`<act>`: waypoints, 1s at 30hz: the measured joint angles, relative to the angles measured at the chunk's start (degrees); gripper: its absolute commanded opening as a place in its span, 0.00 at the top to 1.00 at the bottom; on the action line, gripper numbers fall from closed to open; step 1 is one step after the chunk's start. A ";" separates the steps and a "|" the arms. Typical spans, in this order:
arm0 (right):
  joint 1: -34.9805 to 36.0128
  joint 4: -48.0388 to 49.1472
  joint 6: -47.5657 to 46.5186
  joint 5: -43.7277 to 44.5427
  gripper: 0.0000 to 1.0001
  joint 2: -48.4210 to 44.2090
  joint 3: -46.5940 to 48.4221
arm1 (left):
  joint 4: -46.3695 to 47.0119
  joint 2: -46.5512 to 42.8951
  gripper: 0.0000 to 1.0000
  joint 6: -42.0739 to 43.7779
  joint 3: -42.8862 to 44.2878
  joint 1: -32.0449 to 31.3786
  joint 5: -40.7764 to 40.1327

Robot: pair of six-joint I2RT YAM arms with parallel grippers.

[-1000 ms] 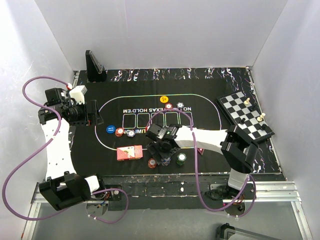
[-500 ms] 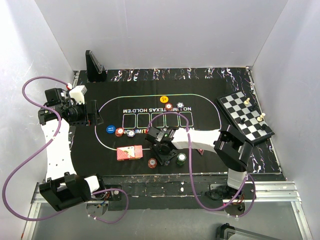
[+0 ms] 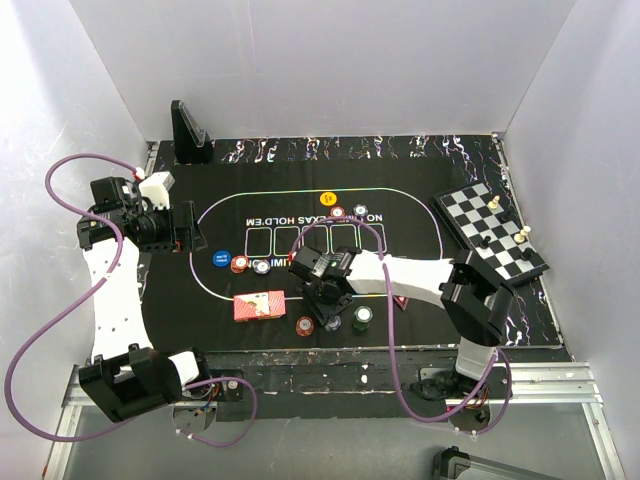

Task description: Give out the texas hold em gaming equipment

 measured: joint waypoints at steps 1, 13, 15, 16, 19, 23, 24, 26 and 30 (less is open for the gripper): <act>0.00 -0.22 -0.17 0.00 0.61 -0.44 0.52 | 0.00 0.00 0.00 0.00 0.00 0.00 -0.02; -6.73 -2.23 -0.33 2.54 0.76 -3.10 1.31 | -0.02 -0.09 0.00 0.02 -0.09 0.00 0.02; -12.22 -2.21 -0.20 3.19 0.76 -5.03 1.31 | -0.02 -0.09 0.00 0.00 -0.09 0.00 0.02; -15.32 -2.19 -0.17 3.48 0.76 -6.12 1.31 | -0.02 -0.09 0.00 0.02 -0.09 0.00 0.02; -23.93 -2.01 0.24 5.25 0.76 -8.76 1.20 | 0.02 -0.09 0.00 0.02 -0.13 0.00 0.02; -32.13 -0.98 1.64 7.52 0.76 -9.55 -0.98 | 0.02 -0.09 0.00 0.02 -0.31 0.00 0.04; -33.42 -0.81 1.92 7.91 0.76 -9.35 -1.99 | 0.04 -0.09 0.00 0.02 -0.31 0.00 0.04; -35.10 -0.74 2.67 8.55 0.76 -8.68 -3.80 | 0.02 -0.09 0.00 0.02 -0.31 0.00 0.04; -36.20 0.20 3.80 9.44 0.76 -5.79 -6.38 | 0.02 -0.09 0.00 0.09 -0.31 0.00 0.02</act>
